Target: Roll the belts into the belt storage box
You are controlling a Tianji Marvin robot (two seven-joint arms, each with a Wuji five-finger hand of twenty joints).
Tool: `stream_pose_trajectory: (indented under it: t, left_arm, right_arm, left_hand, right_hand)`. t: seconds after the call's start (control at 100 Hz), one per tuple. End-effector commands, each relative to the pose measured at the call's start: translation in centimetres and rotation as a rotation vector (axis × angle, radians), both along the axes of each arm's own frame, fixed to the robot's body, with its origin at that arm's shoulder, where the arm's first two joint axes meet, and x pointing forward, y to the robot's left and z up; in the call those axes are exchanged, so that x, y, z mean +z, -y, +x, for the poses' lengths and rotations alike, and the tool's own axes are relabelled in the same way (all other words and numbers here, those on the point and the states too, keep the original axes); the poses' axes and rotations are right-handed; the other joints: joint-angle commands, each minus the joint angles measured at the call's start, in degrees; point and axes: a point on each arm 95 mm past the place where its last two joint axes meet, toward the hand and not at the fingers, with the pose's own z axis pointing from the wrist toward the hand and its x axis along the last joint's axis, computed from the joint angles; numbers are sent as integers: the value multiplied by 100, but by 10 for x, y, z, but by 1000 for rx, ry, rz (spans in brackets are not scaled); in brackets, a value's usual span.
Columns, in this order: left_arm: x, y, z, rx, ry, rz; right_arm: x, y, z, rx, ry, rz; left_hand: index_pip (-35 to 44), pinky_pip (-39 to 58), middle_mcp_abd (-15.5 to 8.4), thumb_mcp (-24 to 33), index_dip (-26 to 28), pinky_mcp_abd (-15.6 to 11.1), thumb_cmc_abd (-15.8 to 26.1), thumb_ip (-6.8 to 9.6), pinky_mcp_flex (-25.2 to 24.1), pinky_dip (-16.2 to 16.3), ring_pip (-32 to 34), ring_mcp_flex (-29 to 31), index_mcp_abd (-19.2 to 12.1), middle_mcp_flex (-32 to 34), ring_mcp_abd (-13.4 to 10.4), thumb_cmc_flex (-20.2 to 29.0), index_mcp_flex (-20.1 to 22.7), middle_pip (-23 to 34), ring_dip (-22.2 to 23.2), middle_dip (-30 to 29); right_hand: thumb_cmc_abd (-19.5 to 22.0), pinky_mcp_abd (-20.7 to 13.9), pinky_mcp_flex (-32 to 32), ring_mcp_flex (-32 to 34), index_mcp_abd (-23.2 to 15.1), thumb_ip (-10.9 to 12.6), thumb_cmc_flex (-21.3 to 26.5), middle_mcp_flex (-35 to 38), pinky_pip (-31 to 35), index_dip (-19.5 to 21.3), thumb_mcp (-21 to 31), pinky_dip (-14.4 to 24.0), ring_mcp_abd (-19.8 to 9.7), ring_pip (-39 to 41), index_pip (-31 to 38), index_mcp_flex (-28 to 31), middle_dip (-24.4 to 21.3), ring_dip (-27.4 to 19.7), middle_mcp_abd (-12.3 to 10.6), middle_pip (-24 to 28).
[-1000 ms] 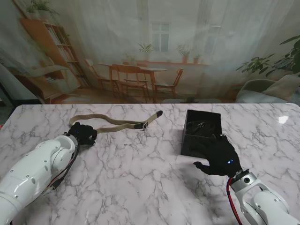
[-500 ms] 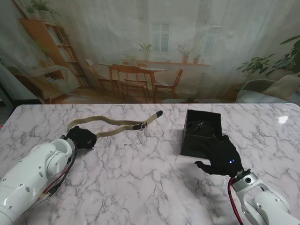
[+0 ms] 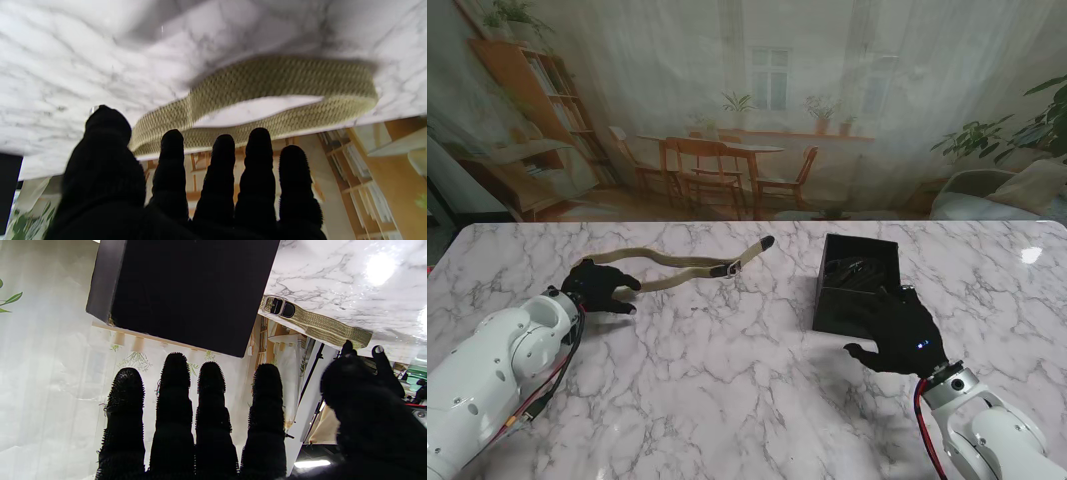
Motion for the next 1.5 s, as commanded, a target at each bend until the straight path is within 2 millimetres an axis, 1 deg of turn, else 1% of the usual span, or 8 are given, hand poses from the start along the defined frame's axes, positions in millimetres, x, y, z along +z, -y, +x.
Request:
stream_pose_trajectory:
  t: [0.0,0.24,0.55,0.66,0.88,1.1,1.26,1.49]
  left_arm:
    - [0,3,2,-6,0,-2]
    - [-7,-5,8,23,22,57]
    - [-25,-13,12,73,-37,143]
    - [-30,-14,12,78,-59,166]
    - [-37,-15,8,86,-104,172]
    - [-39,-14,1,86,-120,143]
    - [-40,-14,0,86,-111,131]
    - [-35,-9,-4,46,-80,83]
  right_arm:
    - [-3,1,-2,-7,-10,-5]
    - [-3,1,-2,-8,-8,-5]
    - [-4,0,0,-5,-10,-4]
    - [-4,1,0,-6,-10,-3]
    - [-4,1,-1,-7,-10,-1]
    - [-4,0,0,-6,-12,0]
    - [-4,1,0,-7,-13,0]
    - [-4,0,0,-3,-16,1]
  left_hand:
    - [-134,149,69,-125,-114,173,-174,25,-62,120,16,-113,166,-191,107,-142,-47,-87,49,-13]
    - [-614,-398,125,-62,-502,84,-44,40,-393,-136,-387,-765,750,-1337,-25,-54,-765,-501,-282,-372]
    - [63,-489,183,64,-102,-17,210,70,-561,-52,-543,-1247,925,-1943,-78,344,101,-598,-405,-438]
    - [1043,-523,128,163,996,-91,-55,91,-546,4,-539,-1318,525,-1871,-120,1088,660,-530,-506,-447]
    - [2861,-456,-9,318,1473,-161,-323,149,-498,8,-542,-1315,-101,-1637,-198,1758,569,-296,-593,-350]
    - [3199,-332,-164,456,1623,129,-298,185,-255,3,-141,92,43,437,-142,2119,357,386,-486,65]
    - [3363,527,-573,551,1900,46,-261,215,251,289,469,1128,27,2156,-200,2342,188,-133,32,1629]
    - [3446,1018,-609,662,1787,-160,-312,215,748,343,922,1536,76,2689,-281,2325,279,-90,366,2009]
  right_hand:
    - [209,201,-102,-27,191,184,81,112,-91,129,-96,26,105,-136,32,174,86,40,78,119]
    - [222,199,-104,-70,192,182,72,88,-75,138,-107,39,116,-132,31,173,127,68,85,115]
    - [229,199,-108,-94,193,185,76,50,-75,147,-111,43,117,-149,28,166,142,63,95,106]
    - [229,197,-111,-99,198,185,78,49,-77,149,-112,43,119,-151,27,161,146,62,96,111]
    - [243,198,-116,-102,203,185,76,43,-80,152,-121,43,124,-149,24,165,148,61,101,112]
    - [251,194,-118,-100,213,185,87,56,-82,152,-126,44,124,-148,14,146,151,59,91,115]
    - [259,198,-117,-96,227,187,93,80,-80,152,-130,46,125,-147,11,142,154,59,83,120]
    - [272,201,-116,-75,237,188,96,106,-79,150,-142,47,115,-138,0,127,159,64,73,123]
